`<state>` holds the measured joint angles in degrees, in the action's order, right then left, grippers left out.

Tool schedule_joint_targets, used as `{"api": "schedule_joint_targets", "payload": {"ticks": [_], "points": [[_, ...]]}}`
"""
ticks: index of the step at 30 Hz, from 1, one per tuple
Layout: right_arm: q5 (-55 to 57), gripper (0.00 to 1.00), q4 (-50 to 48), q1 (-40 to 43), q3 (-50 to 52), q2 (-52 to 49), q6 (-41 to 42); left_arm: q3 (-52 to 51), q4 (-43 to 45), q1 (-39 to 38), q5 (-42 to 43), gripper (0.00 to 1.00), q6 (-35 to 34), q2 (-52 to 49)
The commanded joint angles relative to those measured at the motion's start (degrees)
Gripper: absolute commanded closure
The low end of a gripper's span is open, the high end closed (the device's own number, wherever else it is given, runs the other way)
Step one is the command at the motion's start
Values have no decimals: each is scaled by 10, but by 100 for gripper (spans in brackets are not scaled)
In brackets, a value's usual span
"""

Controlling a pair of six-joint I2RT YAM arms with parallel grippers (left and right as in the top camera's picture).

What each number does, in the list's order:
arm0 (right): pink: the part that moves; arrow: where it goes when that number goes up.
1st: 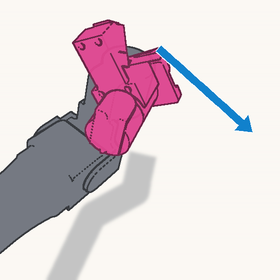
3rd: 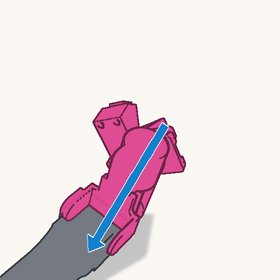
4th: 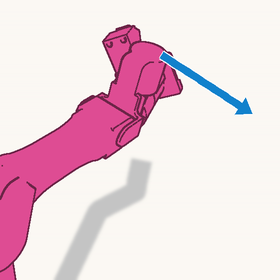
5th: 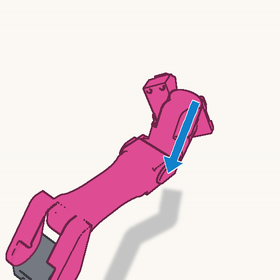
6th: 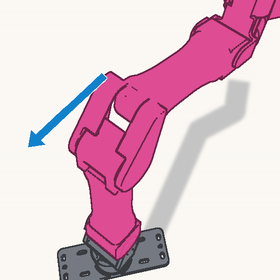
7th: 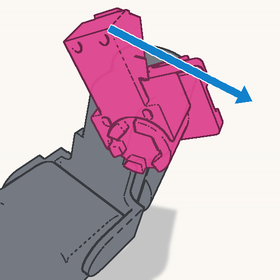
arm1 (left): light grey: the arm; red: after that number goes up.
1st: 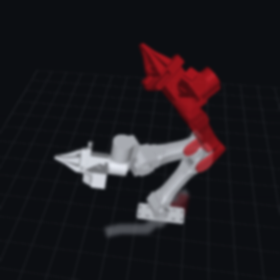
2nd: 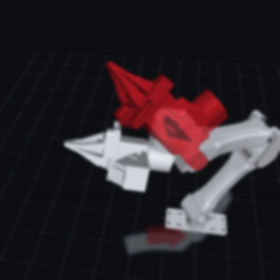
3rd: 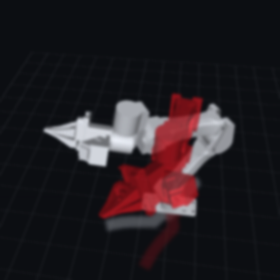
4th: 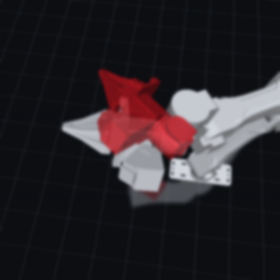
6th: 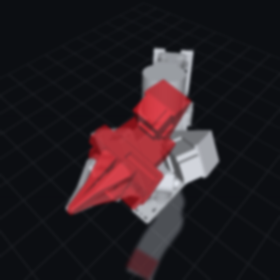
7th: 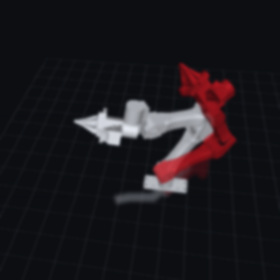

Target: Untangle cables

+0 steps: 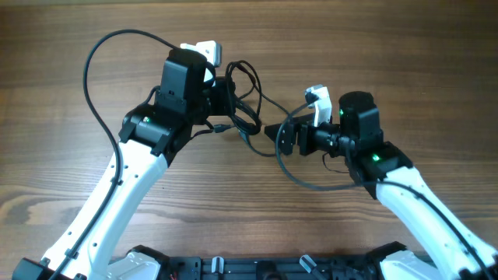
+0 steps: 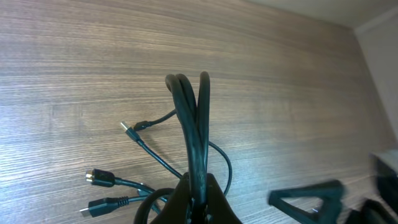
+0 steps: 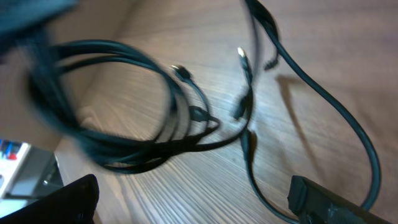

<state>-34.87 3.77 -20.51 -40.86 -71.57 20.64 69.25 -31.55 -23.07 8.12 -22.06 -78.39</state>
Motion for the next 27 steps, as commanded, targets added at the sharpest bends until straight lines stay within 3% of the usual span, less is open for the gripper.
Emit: {"api": "schedule_joint_targets", "payload": {"ticks": [1,9,13,16,27], "points": [[45,0,-1,-30,-3,53,-71,5,4,5,-18,96,-43,9],[154,1,10,-129,-3,95,-220,5,4,5,24,96,-74,-7],[256,12,21,-170,-3,95,-271,5,-4,5,58,96,-85,-7],[323,15,35,-188,-3,95,-292,5,-9,5,74,96,-87,-7],[330,52,46,-190,-3,67,-310,5,-4,5,131,96,-102,-7]]}}
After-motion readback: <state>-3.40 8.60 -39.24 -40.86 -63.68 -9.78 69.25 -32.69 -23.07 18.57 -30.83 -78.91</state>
